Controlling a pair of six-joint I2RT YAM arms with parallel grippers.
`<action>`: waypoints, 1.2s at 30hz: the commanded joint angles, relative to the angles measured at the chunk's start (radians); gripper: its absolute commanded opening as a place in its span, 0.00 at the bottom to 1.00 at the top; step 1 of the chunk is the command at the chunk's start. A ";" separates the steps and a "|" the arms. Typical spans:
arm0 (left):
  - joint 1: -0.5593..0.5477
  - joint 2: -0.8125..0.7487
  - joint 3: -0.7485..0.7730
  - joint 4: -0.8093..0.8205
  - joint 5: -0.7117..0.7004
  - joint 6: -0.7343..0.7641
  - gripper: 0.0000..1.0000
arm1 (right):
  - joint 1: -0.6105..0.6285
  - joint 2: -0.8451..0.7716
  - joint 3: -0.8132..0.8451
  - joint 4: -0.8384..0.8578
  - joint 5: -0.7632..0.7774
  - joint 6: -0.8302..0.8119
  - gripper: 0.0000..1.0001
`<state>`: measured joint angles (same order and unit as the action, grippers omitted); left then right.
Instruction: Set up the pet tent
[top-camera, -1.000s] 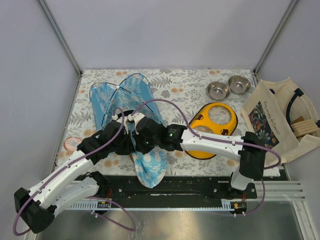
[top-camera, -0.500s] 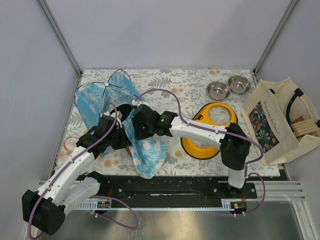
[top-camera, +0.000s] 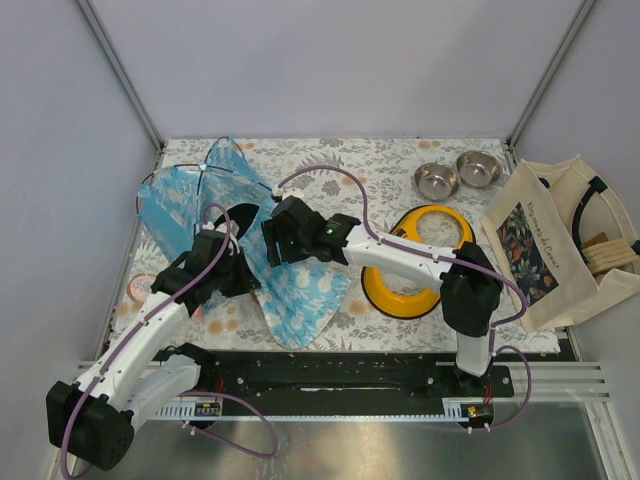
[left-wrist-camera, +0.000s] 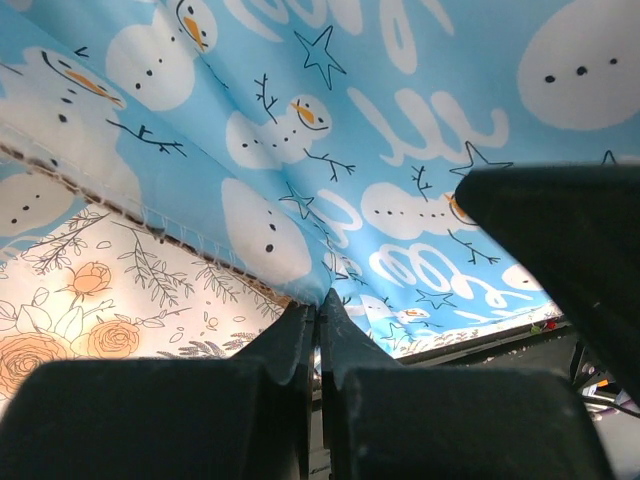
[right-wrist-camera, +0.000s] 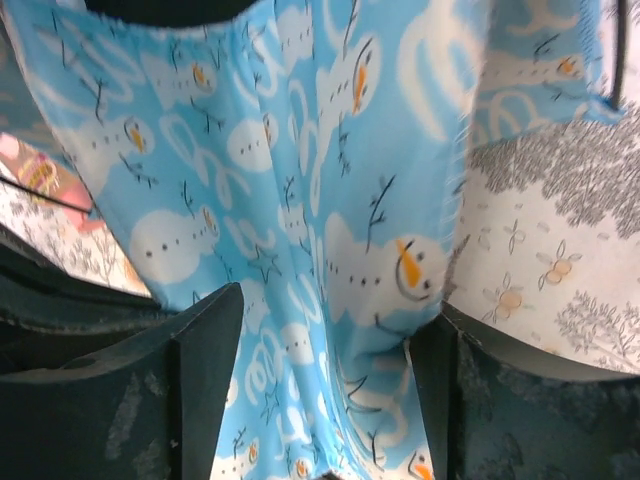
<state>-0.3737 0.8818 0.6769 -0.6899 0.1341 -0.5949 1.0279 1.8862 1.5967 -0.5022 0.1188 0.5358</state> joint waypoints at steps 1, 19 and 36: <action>0.005 0.006 -0.005 0.000 0.002 0.015 0.01 | -0.005 -0.036 0.005 0.186 0.067 -0.034 0.76; 0.009 -0.004 -0.039 0.015 -0.082 -0.120 0.00 | 0.001 0.137 0.092 0.327 -0.202 -0.142 0.00; 0.025 0.146 0.012 0.122 -0.088 -0.132 0.10 | -0.051 0.493 0.690 -0.232 0.208 0.015 0.31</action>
<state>-0.3553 1.0248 0.6521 -0.6189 0.0582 -0.7124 0.9916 2.3013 2.1403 -0.5785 0.2497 0.5335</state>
